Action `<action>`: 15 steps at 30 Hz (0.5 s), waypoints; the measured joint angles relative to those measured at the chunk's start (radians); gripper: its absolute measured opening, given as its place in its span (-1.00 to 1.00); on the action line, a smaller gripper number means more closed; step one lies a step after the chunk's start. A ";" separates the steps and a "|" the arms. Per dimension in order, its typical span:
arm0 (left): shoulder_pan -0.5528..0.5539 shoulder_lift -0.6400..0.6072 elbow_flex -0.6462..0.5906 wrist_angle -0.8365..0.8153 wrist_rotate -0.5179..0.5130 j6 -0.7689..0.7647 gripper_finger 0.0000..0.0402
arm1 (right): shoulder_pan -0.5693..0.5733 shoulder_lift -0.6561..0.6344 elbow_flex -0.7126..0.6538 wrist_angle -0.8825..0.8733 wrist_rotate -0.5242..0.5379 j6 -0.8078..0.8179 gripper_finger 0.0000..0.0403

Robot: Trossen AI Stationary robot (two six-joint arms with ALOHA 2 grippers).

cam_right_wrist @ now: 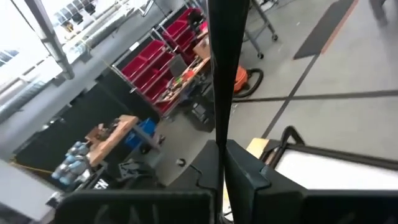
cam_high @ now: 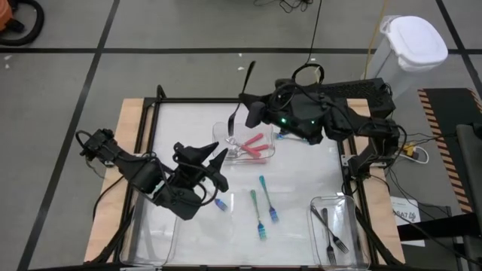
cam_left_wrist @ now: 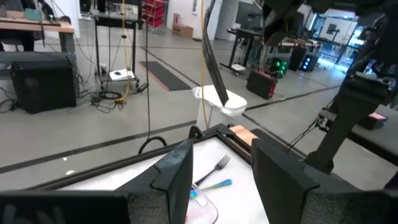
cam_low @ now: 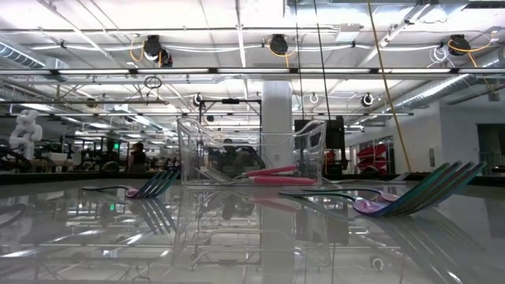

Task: Sort silverware by color (type)
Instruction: Put the black fork into the right transparent bin

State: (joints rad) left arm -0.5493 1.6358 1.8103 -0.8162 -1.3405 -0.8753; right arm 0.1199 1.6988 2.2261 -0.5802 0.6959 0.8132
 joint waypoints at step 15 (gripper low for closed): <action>0.054 0.000 0.000 0.000 0.082 0.026 -0.20 | 0.017 0.052 0.000 0.001 0.034 -0.015 -0.97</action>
State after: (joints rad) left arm -0.4955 1.6360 1.8103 -0.8165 -1.2587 -0.8497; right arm 0.1367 1.7504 2.2261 -0.5789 0.7304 0.7986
